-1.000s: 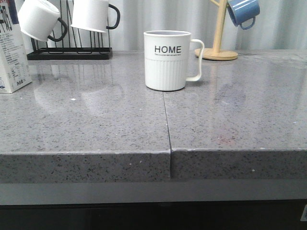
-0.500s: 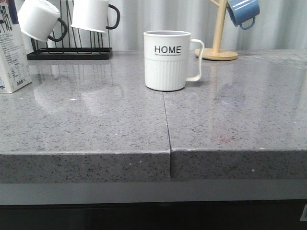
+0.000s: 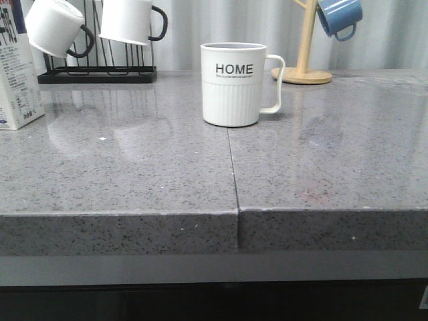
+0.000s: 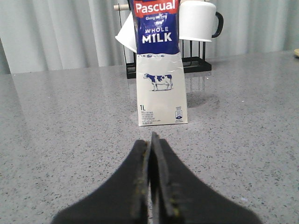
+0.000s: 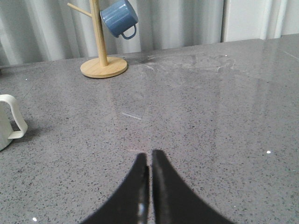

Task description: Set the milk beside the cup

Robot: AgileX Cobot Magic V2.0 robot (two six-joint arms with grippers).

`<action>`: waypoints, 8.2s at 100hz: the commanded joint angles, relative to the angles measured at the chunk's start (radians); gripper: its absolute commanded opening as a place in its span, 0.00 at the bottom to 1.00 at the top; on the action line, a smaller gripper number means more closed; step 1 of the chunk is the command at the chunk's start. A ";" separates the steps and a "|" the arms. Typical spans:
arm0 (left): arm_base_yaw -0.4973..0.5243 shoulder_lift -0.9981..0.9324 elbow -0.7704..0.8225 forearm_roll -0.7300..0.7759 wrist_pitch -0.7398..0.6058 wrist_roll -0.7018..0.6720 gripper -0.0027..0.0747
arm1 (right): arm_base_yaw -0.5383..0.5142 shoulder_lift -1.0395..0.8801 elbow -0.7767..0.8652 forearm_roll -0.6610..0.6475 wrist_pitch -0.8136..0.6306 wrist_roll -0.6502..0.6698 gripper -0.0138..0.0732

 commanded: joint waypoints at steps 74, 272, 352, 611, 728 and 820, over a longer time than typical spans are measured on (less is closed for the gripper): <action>-0.006 -0.033 0.050 -0.003 -0.078 -0.013 0.01 | -0.007 0.005 -0.027 -0.007 -0.069 0.002 0.08; -0.060 0.918 -0.570 -0.148 -0.188 0.010 0.84 | -0.007 0.005 -0.027 -0.007 -0.069 0.002 0.08; -0.035 1.405 -0.823 -0.125 -0.486 0.014 0.84 | -0.007 0.005 -0.027 -0.007 -0.069 0.002 0.08; -0.684 1.630 -1.139 -1.105 -0.886 0.781 0.16 | -0.007 0.005 -0.027 -0.007 -0.069 0.002 0.08; -0.684 1.500 -0.986 -1.141 -0.673 0.800 0.92 | -0.007 0.005 -0.027 -0.007 -0.069 0.002 0.08; -0.157 0.820 -0.633 -0.362 -0.198 0.230 0.90 | -0.007 0.005 -0.027 -0.007 -0.069 0.002 0.08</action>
